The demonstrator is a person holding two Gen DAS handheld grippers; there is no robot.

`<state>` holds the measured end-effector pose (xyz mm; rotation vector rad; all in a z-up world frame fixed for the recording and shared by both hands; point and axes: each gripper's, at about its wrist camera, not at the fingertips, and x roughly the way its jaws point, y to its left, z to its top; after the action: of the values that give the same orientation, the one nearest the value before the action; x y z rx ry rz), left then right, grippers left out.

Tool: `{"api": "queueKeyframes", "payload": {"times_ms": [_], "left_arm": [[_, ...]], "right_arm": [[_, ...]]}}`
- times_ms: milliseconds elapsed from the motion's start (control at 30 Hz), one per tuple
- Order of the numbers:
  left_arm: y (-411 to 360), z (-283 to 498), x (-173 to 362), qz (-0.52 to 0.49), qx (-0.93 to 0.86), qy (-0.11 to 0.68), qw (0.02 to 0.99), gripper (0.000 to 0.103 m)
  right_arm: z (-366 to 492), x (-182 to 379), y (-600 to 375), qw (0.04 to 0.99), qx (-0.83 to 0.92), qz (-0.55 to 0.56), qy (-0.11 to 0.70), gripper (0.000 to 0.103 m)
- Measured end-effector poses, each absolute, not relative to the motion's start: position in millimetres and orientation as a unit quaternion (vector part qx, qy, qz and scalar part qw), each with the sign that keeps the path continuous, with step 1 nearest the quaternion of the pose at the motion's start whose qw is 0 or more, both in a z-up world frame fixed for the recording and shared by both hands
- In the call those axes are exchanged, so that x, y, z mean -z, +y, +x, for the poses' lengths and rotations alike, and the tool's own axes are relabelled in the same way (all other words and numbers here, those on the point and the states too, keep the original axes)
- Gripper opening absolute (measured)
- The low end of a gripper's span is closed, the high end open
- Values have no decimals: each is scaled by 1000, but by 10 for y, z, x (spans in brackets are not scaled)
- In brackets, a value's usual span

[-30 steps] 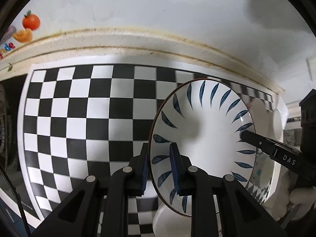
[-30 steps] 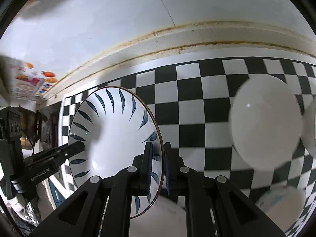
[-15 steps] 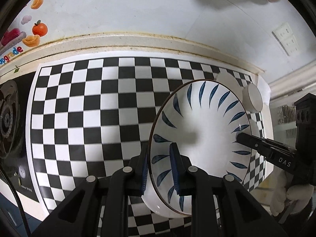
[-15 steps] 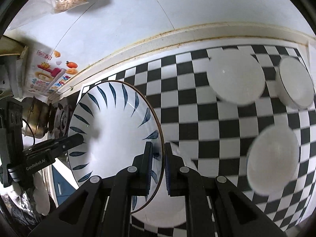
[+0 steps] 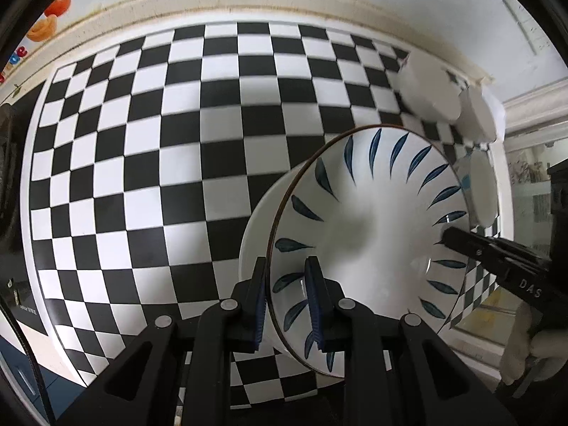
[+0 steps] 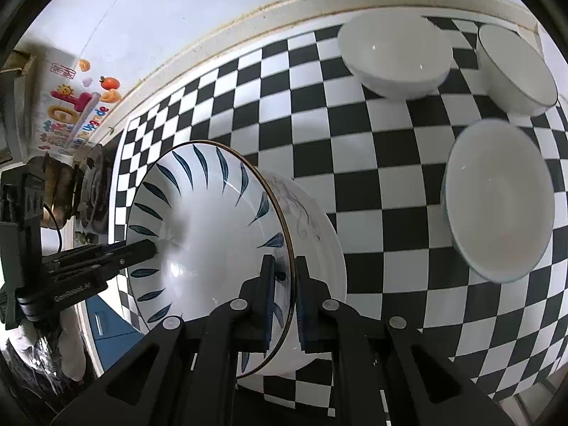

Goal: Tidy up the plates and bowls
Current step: 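Carry the plate stack with both grippers and lower it flat onto the cloth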

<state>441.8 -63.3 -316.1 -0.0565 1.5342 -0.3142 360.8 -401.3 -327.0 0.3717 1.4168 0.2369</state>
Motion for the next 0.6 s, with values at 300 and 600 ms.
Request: {"api": "queueKeyframes", "payload": {"times_ms": [300,600], "left_arm": [[-692,4361,3376,-11,135,712,689,18],[-782,4309,3569,26,117,723,680,18]], "right_arm": [[3560,3504,-4006,720,-105,163,667,12],[3529,3692,-3897,709,-103,133,685,12]]}}
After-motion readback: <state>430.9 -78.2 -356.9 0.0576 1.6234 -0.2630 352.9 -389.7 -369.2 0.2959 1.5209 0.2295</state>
